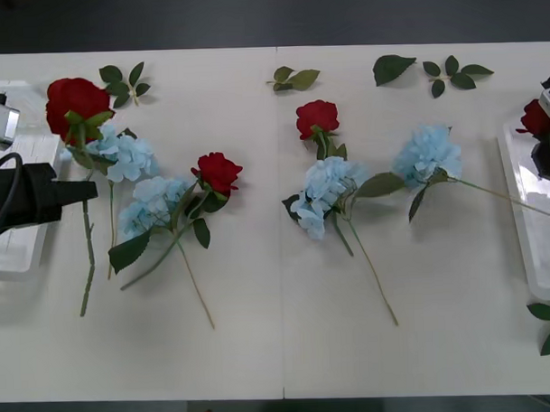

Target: Put the red flowers into the right box and the blue flowers into the left box

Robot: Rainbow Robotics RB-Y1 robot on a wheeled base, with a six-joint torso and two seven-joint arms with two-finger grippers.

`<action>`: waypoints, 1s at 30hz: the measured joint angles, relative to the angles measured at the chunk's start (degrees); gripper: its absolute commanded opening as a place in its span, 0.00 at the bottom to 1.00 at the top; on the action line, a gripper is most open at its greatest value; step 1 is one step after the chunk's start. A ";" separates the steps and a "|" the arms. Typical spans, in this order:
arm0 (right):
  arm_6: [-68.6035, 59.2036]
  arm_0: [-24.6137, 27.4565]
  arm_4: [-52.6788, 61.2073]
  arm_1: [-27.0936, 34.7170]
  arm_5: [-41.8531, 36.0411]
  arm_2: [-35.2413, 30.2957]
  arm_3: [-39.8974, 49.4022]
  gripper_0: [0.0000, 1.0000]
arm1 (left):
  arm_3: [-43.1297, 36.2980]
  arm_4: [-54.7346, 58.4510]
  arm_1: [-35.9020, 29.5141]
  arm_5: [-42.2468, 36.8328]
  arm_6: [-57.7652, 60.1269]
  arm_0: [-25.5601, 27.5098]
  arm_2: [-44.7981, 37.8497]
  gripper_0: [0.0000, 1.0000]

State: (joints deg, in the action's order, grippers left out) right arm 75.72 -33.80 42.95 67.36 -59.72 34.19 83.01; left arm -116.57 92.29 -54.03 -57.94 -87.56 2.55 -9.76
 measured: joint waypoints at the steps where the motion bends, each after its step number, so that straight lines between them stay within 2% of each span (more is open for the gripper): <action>1: 0.82 0.00 0.00 0.00 0.67 0.00 -1.12 0.00 | 0.00 1.52 0.00 1.52 -2.97 -0.39 1.40 0.00; 7: 4.71 0.00 -1.23 -0.45 5.44 0.19 -10.15 0.00 | 0.01 8.89 0.00 10.83 -8.58 -3.78 10.80 0.00; 10: 5.17 0.00 -4.45 -1.26 7.60 1.06 -13.50 0.00 | 0.00 14.11 0.00 14.59 -15.29 -4.99 14.04 0.00; 11: 5.39 0.00 -4.90 -1.37 8.77 1.73 -14.38 0.03 | -0.01 16.55 0.00 15.67 -18.40 -5.25 14.89 0.00; 12: 5.52 0.00 -5.00 -1.38 9.92 2.54 -15.00 0.17 | -0.01 18.53 0.04 16.58 -21.49 -5.48 15.61 0.00; 13: 5.53 -0.02 -5.00 -1.38 10.94 3.40 -15.64 0.24 | -0.02 19.89 0.25 17.13 -23.69 -5.70 16.18 0.00; 15: 5.53 -0.03 -5.06 -1.43 12.47 4.91 -16.75 0.59 | -0.03 21.07 1.55 17.50 -26.04 -6.15 16.84 0.00; 16: 5.53 -0.03 -5.51 -1.56 12.90 5.44 -17.31 0.73 | -0.03 21.56 2.60 17.50 -26.08 -6.38 17.02 0.00; 18: 5.53 -0.03 -7.35 -2.30 13.91 5.77 -18.78 0.84 | -0.07 22.88 5.24 17.50 -26.29 -6.79 17.32 0.00; 23: 5.56 -0.03 -7.93 -4.55 15.17 4.73 -21.42 0.94 | -0.24 24.51 12.38 17.50 -36.11 -7.13 19.00 0.00; 26: 5.63 -0.03 -7.93 -4.85 15.17 4.68 -21.32 0.97 | -0.24 24.26 16.53 17.51 -36.48 -7.13 20.47 0.00; 30: 6.03 -0.04 -5.00 -4.68 15.17 4.69 -20.07 0.98 | -0.26 18.49 22.21 17.56 -36.48 -7.14 21.38 0.00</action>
State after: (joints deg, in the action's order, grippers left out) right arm 81.75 -33.84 37.95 62.68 -44.55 38.87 62.94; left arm -116.83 110.78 -31.82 -40.39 -124.04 -4.58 11.62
